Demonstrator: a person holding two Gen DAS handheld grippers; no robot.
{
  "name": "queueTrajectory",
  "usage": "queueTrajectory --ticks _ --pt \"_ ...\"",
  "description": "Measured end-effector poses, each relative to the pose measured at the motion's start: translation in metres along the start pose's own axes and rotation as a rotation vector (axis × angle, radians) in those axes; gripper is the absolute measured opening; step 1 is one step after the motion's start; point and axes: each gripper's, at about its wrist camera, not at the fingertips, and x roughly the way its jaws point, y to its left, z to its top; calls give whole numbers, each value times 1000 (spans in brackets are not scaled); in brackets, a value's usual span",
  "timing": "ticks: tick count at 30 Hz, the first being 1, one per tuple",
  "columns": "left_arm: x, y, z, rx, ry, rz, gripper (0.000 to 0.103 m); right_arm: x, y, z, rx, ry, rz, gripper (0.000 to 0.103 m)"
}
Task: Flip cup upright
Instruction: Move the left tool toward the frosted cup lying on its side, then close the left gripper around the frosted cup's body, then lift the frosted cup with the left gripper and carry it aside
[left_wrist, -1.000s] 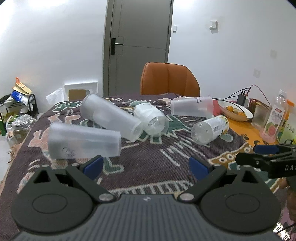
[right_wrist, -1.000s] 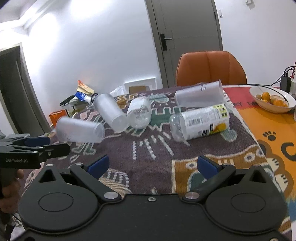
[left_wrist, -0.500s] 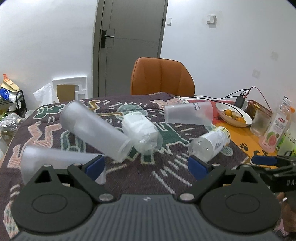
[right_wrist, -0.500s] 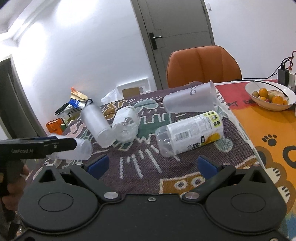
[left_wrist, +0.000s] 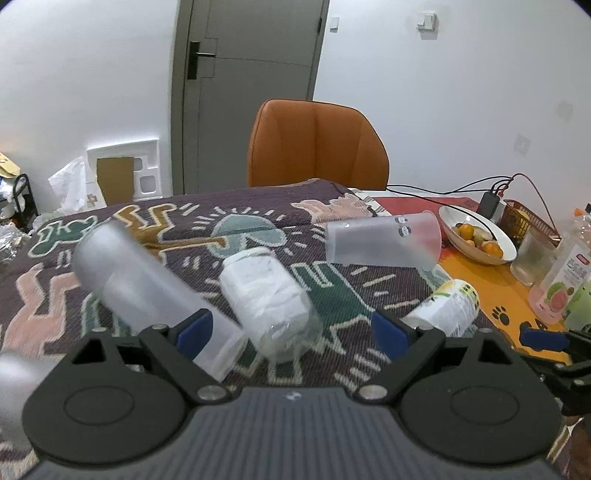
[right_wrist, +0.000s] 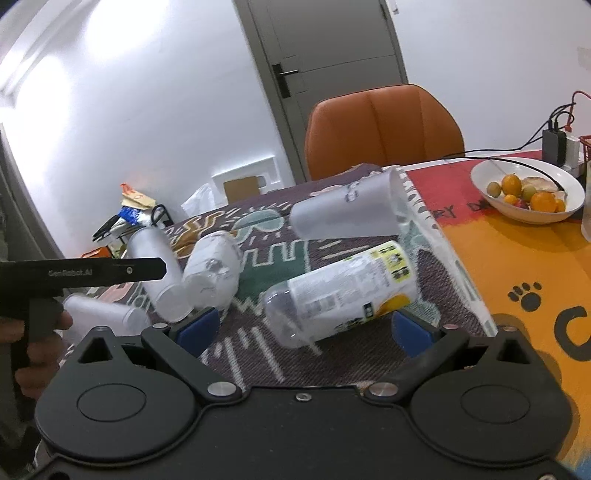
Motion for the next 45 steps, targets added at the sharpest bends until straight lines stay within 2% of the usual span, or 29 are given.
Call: queueTrajectory --ticks 12,16,21,23,25,29,35,45 --pt "69 0 23 -19 91 33 88 22 -35 6 73 24 -45 101" --pt "89 5 29 -57 99 90 87 25 -45 8 101 14 -49 101" --pt "113 12 30 -104 162 124 81 32 -54 7 120 26 -48 101" --pt "119 13 30 -115 185 134 74 34 -58 6 132 33 -50 101" --pt "122 10 30 -97 191 155 73 35 -60 4 143 39 -55 101" --pt "123 9 34 -124 197 151 63 35 -63 1 156 38 -56 101" --pt "106 2 38 -143 169 129 61 23 -59 -2 150 18 -57 101" --pt "53 -12 34 -150 107 88 61 -2 -50 -10 142 -14 -38 101"
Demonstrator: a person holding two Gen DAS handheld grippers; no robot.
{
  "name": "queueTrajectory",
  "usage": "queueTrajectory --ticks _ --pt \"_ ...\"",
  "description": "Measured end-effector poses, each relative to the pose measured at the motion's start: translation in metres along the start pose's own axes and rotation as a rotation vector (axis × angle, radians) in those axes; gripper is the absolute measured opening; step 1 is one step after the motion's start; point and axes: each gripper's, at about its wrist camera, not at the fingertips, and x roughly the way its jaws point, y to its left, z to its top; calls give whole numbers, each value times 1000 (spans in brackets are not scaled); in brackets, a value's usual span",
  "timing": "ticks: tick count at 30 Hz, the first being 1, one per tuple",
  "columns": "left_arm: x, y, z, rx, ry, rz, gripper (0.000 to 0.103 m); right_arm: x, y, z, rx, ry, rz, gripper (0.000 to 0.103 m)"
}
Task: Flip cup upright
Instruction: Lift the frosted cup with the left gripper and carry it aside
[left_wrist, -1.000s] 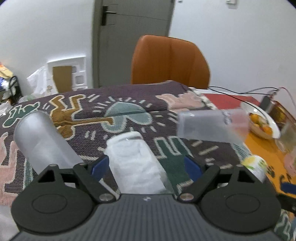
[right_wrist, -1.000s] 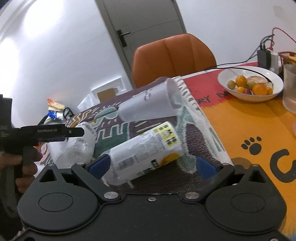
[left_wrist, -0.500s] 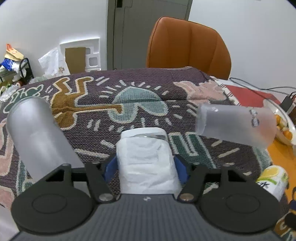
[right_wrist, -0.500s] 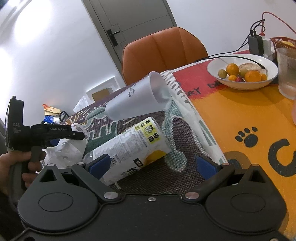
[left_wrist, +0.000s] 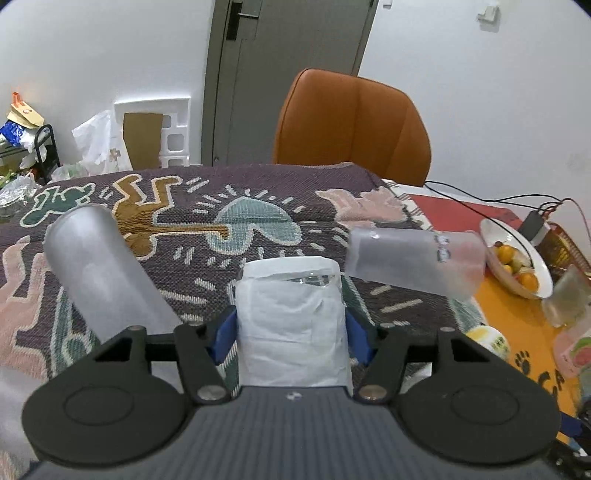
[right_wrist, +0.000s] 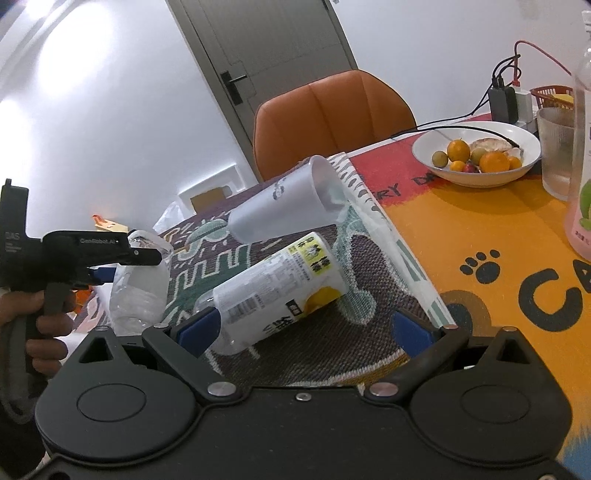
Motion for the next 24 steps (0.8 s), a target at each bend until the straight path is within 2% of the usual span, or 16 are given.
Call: queueTrajectory --ticks 12,24 --pt "-51 -7 -30 25 -30 -2 61 -20 4 -20 17 -22 31 101" --pt "-91 -8 -77 27 -23 7 61 -30 14 -48 38 -1 91 103"
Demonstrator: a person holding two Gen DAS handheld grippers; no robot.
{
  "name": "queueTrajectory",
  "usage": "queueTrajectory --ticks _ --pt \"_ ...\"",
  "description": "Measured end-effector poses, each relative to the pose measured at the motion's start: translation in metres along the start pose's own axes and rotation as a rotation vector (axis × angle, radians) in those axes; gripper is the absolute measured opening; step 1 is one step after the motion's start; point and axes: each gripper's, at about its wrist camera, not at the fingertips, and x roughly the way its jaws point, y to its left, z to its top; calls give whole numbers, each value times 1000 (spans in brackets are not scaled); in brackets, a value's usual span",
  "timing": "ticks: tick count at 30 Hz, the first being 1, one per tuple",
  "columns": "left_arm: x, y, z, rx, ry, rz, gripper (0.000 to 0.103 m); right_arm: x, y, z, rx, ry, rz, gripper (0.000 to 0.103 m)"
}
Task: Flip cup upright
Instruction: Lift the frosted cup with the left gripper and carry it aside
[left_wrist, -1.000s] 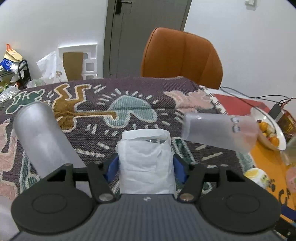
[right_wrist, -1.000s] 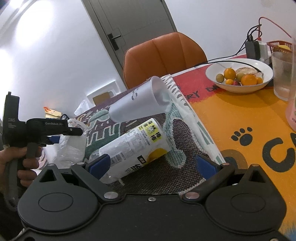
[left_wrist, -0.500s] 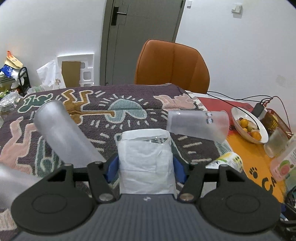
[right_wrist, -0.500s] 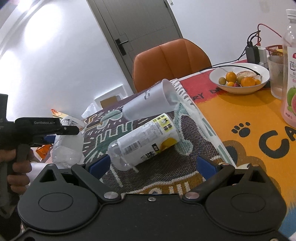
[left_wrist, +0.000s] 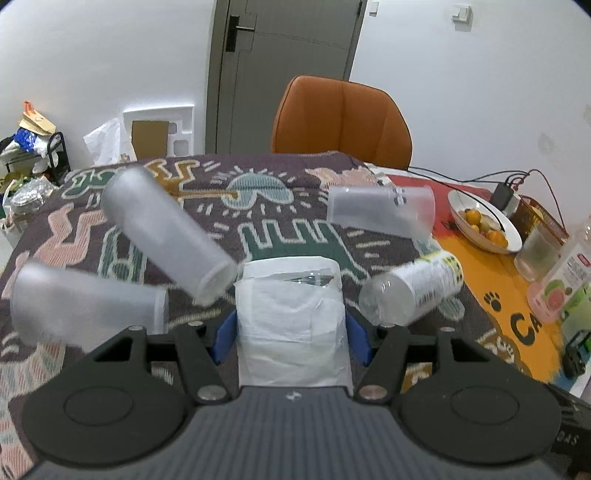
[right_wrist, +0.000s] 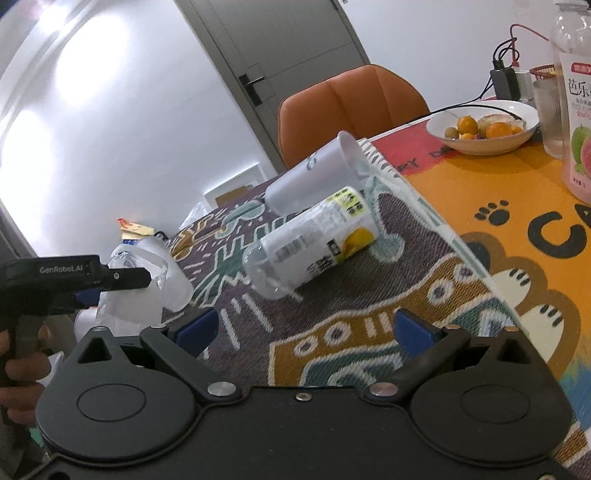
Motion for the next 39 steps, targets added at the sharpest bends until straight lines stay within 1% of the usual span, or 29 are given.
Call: queueTrajectory --ticks 1,3,5,9,16,25,31,36,39 --pt "-4 2 -3 -9 -4 -7 61 0 1 -1 2 6 7 103" --pt "-9 3 -7 -13 -11 3 61 -1 2 -4 7 13 18 103" --pt "-13 4 -12 -16 -3 -2 61 0 3 -7 13 23 23 103" --pt "-15 2 -21 4 9 -3 61 2 6 -10 18 32 30 103" --pt "0 5 -33 -5 68 -16 61 6 5 -12 21 48 26 103" --pt "18 -3 -45 30 123 -36 61 16 4 -16 26 74 20 103" --pt "19 -7 -54 61 149 -49 61 17 7 -17 26 78 21 103" --pt "19 -10 -61 88 187 -71 61 17 10 -17 20 79 30 103" --pt "17 -8 -61 82 188 -80 64 17 12 -17 25 81 35 103"
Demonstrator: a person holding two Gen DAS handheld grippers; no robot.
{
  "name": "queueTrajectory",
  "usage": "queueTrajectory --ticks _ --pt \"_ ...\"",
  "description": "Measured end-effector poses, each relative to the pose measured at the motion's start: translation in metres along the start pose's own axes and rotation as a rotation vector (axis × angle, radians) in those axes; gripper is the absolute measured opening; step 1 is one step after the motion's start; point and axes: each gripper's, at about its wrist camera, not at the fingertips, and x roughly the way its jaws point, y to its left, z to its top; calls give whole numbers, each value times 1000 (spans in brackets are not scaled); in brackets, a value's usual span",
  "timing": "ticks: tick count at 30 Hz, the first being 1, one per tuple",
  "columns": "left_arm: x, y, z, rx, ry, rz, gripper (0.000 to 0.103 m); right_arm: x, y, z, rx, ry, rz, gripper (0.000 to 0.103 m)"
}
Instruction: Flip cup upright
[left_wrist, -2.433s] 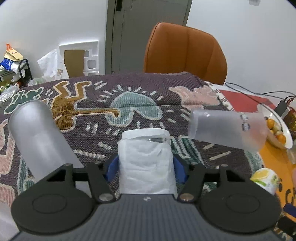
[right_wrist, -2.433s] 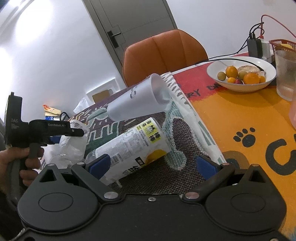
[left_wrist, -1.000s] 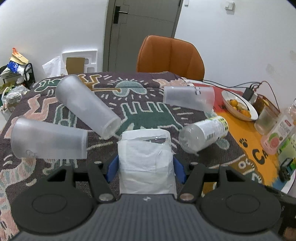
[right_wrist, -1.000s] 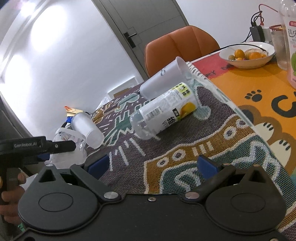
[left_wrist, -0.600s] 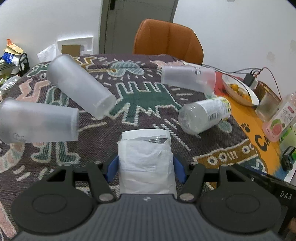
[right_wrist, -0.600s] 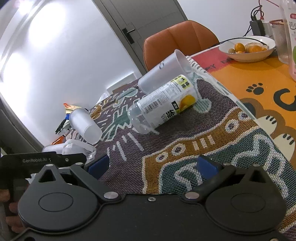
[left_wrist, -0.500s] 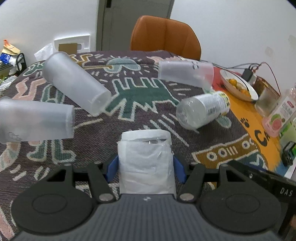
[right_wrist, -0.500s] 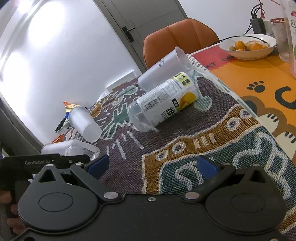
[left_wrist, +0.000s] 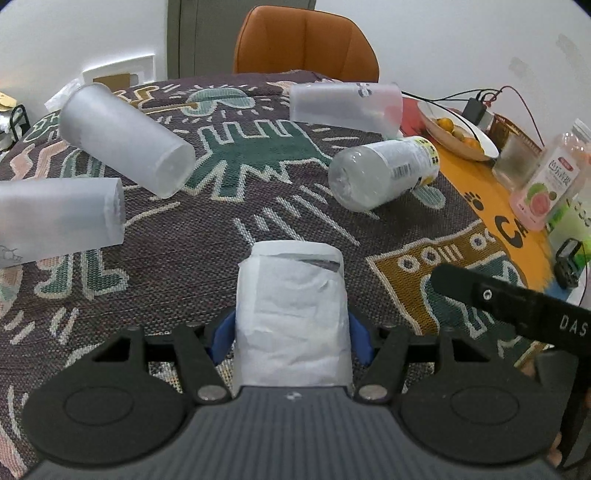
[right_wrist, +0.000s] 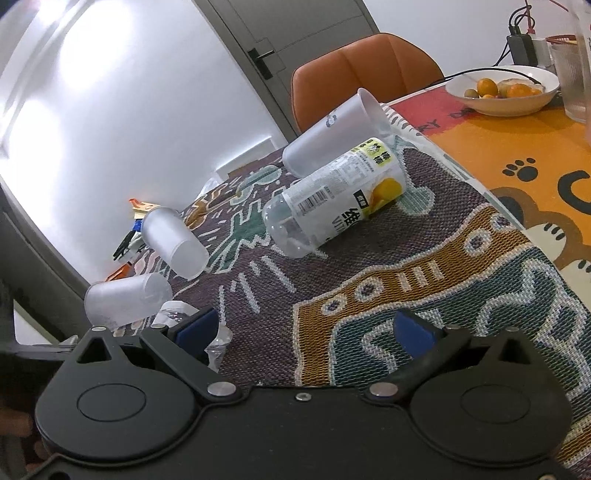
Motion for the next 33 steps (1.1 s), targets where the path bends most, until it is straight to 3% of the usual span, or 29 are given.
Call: queueTrajectory --ticks 8,23,33 --pt "-34 4 10 -1 -121 1 86 -3 6 1 40 7 78 103" --pt "-52 52 -7 -56 -195 76 90 32 22 1 181 135 225 103" --pt "-49 91 -17 -132 -204 60 92 58 37 0 185 205 157 103"
